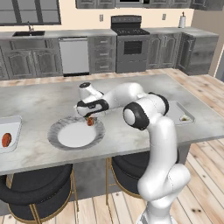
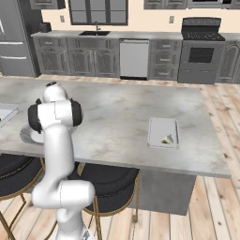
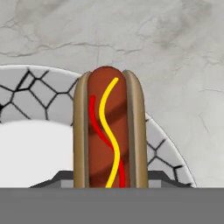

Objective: Place one cooked food and one vegetable from the large plate to each tupperware container.

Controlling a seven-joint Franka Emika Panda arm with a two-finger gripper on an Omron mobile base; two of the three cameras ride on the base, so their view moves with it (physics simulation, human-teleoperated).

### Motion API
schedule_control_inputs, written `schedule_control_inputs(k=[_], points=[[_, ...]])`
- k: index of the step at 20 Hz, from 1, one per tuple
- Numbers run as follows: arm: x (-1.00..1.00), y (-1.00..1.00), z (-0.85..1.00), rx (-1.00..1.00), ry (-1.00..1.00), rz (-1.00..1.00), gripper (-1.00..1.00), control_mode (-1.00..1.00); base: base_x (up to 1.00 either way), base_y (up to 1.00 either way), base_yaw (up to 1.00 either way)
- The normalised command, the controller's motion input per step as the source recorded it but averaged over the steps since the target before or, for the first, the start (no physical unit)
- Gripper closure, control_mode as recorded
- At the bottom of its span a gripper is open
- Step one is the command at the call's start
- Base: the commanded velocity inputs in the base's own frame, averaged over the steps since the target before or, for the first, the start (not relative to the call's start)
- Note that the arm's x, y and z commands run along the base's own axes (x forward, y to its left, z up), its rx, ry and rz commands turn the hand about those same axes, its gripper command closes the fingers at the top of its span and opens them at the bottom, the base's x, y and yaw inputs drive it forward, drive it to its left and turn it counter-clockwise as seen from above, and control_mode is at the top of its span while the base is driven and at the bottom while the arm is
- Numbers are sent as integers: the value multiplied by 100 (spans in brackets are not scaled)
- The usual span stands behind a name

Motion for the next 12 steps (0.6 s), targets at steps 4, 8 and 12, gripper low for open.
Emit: schedule_control_inputs(k=[4,8,12], points=[[-34,-95,99,3,-1,11,100,-100,0,0,0],[-6,-100,60,0,0,17,100,-100,0,0,0],[-6,-100,28,0,0,15,100,-100,0,0,0]])
